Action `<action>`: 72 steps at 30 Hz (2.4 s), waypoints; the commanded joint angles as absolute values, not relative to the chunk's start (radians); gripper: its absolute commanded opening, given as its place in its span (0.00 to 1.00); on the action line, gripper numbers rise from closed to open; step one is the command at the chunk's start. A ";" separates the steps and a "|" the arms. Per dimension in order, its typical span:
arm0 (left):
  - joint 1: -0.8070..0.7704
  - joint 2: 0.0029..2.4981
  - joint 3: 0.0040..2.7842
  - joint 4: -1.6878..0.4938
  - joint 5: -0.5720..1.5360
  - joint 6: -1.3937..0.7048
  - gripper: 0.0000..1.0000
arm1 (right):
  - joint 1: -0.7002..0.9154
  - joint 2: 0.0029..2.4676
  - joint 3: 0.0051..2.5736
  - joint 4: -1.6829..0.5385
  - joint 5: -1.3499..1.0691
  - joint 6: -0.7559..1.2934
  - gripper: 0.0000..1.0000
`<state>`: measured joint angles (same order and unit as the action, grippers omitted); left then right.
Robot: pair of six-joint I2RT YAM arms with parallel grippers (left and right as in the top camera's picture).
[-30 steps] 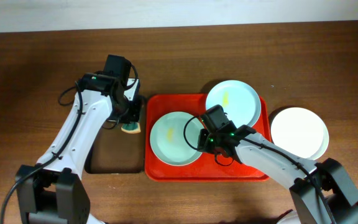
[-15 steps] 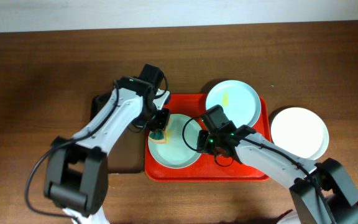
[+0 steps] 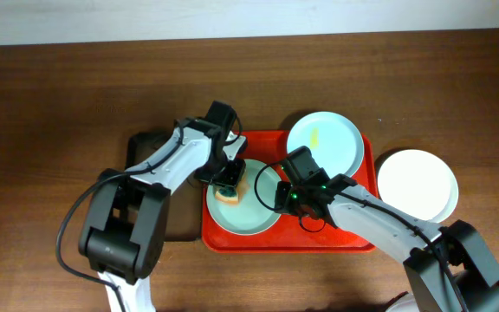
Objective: Clean dirty plates on tray and stack at the side
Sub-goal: 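Scrub the pale blue plate with the sponge while right gripper holds it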
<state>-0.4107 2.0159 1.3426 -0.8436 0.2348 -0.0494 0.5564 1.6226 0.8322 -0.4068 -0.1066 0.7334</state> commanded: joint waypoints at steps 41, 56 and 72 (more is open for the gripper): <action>-0.445 1.789 1.325 -0.860 0.207 -0.212 0.00 | 0.564 1.630 0.829 -0.411 -0.112 0.730 0.04; -0.446 1.992 1.256 -0.850 0.152 -0.220 0.00 | 0.564 1.630 0.829 -0.411 -0.112 0.730 0.04; -0.411 1.790 1.362 -0.918 0.240 -0.154 0.00 | 0.564 1.630 0.829 -0.411 -0.113 0.730 0.04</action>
<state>-0.4023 1.8935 1.3273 -0.9131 0.3660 -0.1715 0.5564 1.6226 0.8318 -0.4107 -0.1104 0.7326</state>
